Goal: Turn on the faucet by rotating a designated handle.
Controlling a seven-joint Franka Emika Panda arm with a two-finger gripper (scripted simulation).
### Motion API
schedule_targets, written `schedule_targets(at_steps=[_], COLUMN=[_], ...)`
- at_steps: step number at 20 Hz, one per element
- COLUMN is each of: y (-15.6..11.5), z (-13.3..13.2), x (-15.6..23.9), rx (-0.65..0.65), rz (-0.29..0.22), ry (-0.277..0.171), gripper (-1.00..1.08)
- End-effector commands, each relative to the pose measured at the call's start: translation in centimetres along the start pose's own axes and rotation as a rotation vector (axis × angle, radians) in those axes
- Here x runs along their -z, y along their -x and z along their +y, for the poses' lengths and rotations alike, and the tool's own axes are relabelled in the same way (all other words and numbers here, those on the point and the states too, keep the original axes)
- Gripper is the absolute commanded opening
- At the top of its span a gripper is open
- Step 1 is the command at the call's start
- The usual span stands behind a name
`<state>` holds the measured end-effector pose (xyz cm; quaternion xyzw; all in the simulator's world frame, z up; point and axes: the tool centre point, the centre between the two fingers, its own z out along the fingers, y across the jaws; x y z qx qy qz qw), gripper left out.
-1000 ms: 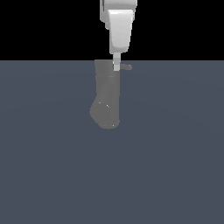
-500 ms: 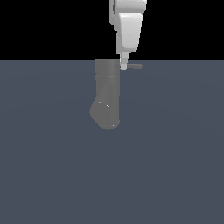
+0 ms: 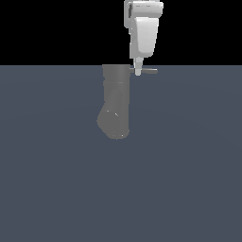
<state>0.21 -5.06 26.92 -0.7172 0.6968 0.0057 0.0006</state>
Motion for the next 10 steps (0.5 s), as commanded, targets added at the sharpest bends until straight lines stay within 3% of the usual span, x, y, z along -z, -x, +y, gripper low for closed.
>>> schedule_targets(at_steps=[1, 10], y=[-3.5, -5.4], z=[-0.4, -1.6], x=[0.1, 0.1], rx=[-0.050, -0.060], rz=[0.008, 0.009], ry=[-0.007, -0.007], gripper=[-1.00, -1.00])
